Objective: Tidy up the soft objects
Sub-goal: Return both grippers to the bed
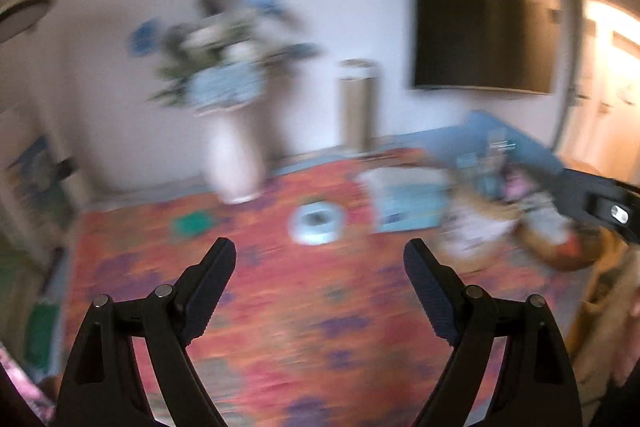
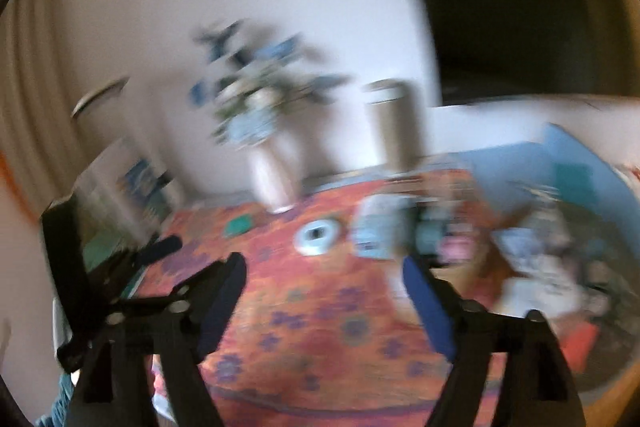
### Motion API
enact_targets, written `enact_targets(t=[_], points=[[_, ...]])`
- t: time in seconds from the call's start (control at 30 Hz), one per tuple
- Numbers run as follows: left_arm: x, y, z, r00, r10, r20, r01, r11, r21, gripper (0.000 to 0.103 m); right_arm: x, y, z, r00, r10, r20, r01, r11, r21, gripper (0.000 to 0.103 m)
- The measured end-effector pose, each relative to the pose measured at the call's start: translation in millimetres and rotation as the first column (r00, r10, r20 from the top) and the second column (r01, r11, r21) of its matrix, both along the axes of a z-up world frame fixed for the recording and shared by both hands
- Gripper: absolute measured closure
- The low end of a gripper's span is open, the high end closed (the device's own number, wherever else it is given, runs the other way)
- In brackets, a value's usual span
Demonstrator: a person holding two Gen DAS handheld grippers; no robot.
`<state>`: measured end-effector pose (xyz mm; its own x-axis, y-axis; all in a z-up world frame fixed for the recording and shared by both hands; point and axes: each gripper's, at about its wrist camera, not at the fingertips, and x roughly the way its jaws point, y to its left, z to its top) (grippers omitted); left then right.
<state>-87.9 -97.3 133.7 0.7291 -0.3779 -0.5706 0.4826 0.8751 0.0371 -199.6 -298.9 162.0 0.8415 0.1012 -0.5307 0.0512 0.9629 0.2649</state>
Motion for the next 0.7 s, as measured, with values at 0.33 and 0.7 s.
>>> enact_targets(t=[0.33, 0.7], points=[[75, 84, -75, 0.961, 0.264, -0.085, -0.257, 0.963, 0.081, 0.018, 120, 96, -78, 0.982, 0.075, -0.172, -0.096, 0.988, -0.119, 0.02], [95, 97, -122, 0.931, 0.315, -0.182, -0.3, 0.948, 0.108, 0.018, 167, 95, -148, 0.961, 0.031, -0.275, -0.058, 0.994, -0.09, 0.02]])
